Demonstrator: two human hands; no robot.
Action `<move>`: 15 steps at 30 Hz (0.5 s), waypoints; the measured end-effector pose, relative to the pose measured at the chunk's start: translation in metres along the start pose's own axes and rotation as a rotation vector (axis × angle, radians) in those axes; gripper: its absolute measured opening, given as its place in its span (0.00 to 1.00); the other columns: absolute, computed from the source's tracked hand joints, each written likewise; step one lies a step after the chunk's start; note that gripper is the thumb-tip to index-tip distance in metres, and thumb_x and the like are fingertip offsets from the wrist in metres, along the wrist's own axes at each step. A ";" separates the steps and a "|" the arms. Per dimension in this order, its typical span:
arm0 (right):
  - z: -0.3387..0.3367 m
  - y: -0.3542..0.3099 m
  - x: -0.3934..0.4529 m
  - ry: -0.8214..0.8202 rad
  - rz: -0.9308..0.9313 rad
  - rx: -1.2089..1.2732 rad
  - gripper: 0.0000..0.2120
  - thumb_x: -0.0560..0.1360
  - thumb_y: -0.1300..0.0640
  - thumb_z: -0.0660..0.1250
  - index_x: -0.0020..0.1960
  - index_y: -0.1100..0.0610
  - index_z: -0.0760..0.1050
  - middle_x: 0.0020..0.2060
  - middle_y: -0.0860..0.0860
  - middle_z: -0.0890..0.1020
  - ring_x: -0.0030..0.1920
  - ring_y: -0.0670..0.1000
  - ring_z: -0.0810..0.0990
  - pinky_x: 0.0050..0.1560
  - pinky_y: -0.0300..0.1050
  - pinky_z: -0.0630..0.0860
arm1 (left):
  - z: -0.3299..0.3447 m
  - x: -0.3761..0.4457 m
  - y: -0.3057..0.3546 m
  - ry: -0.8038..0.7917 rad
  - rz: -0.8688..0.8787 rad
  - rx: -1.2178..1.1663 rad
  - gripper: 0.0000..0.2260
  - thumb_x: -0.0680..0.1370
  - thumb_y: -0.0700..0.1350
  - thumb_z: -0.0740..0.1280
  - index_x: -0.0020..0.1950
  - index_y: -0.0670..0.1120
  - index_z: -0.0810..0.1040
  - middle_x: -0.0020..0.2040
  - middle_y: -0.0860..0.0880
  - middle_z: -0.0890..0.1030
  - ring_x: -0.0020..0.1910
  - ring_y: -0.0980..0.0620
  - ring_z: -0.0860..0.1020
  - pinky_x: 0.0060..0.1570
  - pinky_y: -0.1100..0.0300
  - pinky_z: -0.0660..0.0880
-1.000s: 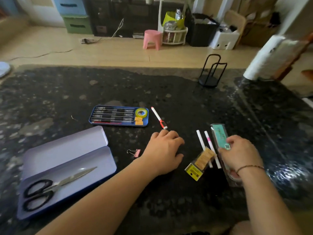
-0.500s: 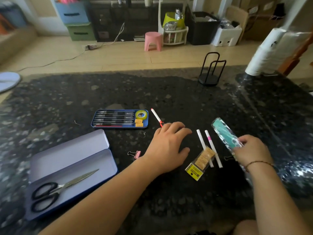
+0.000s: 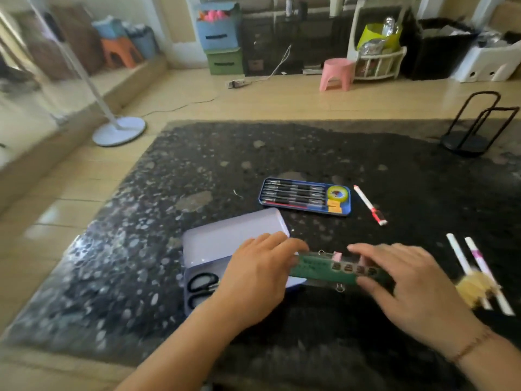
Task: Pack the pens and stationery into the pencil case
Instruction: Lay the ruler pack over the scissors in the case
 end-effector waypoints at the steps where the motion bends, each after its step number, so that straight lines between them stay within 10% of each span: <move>1: 0.008 -0.009 0.003 -0.011 -0.039 -0.020 0.21 0.70 0.43 0.63 0.63 0.40 0.68 0.51 0.36 0.77 0.49 0.40 0.74 0.52 0.44 0.70 | -0.008 -0.013 -0.019 0.036 -0.080 -0.076 0.09 0.78 0.44 0.61 0.56 0.55 0.72 0.47 0.56 0.78 0.45 0.50 0.75 0.43 0.50 0.75; 7: 0.049 -0.055 0.042 0.015 -0.068 0.152 0.15 0.65 0.61 0.75 0.45 0.48 0.73 0.57 0.46 0.73 0.59 0.47 0.71 0.59 0.41 0.68 | -0.039 -0.065 -0.118 0.160 -0.517 -0.269 0.08 0.78 0.44 0.65 0.45 0.58 0.73 0.44 0.59 0.78 0.40 0.58 0.76 0.37 0.60 0.73; 15: 0.094 -0.069 0.082 -0.104 -0.028 0.098 0.07 0.69 0.57 0.73 0.45 0.51 0.77 0.60 0.49 0.72 0.62 0.48 0.65 0.63 0.42 0.66 | -0.042 -0.087 -0.139 0.061 -0.446 0.090 0.05 0.73 0.48 0.70 0.45 0.54 0.76 0.44 0.58 0.76 0.44 0.52 0.73 0.46 0.52 0.75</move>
Point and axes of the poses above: each hand's wrist, its own x-axis towards the middle knuckle, its own z-axis out of the palm, y = z × x, the point moved 9 cm from there along x, towards the middle knuckle
